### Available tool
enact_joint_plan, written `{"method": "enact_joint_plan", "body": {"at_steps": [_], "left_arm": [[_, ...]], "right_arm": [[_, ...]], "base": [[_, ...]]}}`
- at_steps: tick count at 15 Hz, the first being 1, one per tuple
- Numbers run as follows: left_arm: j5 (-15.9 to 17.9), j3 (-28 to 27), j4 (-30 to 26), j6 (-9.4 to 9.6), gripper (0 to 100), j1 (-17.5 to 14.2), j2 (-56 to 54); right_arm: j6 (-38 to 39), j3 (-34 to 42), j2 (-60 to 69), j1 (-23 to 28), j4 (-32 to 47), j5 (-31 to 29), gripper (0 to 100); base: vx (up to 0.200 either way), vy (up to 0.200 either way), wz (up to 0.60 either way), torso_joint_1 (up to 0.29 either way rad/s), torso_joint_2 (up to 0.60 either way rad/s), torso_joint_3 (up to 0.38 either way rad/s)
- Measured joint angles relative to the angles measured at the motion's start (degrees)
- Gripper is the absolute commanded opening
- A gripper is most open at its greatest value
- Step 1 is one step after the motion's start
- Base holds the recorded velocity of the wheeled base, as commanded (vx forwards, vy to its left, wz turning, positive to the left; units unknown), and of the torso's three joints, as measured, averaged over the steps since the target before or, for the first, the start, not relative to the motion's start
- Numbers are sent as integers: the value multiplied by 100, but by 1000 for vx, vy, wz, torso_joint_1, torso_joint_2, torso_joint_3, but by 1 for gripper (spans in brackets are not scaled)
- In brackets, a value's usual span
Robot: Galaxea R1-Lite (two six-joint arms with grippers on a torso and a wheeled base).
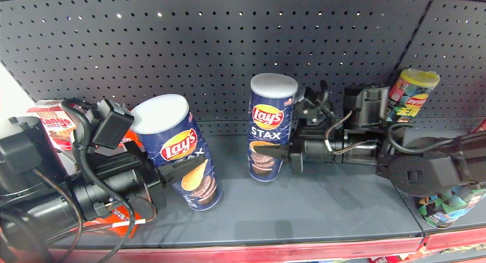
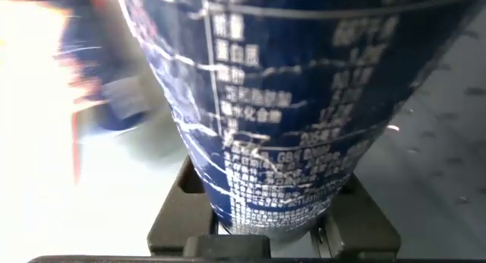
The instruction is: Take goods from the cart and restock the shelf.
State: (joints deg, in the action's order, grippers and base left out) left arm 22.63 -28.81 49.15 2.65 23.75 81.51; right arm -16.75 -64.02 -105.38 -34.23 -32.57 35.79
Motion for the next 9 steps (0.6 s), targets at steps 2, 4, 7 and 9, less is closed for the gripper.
{"method": "enact_joint_plan", "body": {"at_steps": [2, 4, 7, 9], "left_arm": [[6, 0, -5, -2, 0, -63, -13], [-5, -10, -5, 0, 0, -132, -15], [-2, -5, -11, 0, 0, -167, -17], [-5, -7, -9, 0, 0, -178, -9]], "right_arm": [[-20, 579, 315, 0, -541, 523, 0], [-32, 1136, 466, 6, -1113, 896, 0], [-165, 1685, 452, -7, -1510, 1048, 0], [-449, 1786, 367, -11, -1508, 1048, 0]], "base": [[0, 0, 0, 0, 0, 0], [0, 0, 0, 0, 0, 0], [0, 0, 0, 0, 0, 0], [0, 0, 0, 0, 0, 0]]}}
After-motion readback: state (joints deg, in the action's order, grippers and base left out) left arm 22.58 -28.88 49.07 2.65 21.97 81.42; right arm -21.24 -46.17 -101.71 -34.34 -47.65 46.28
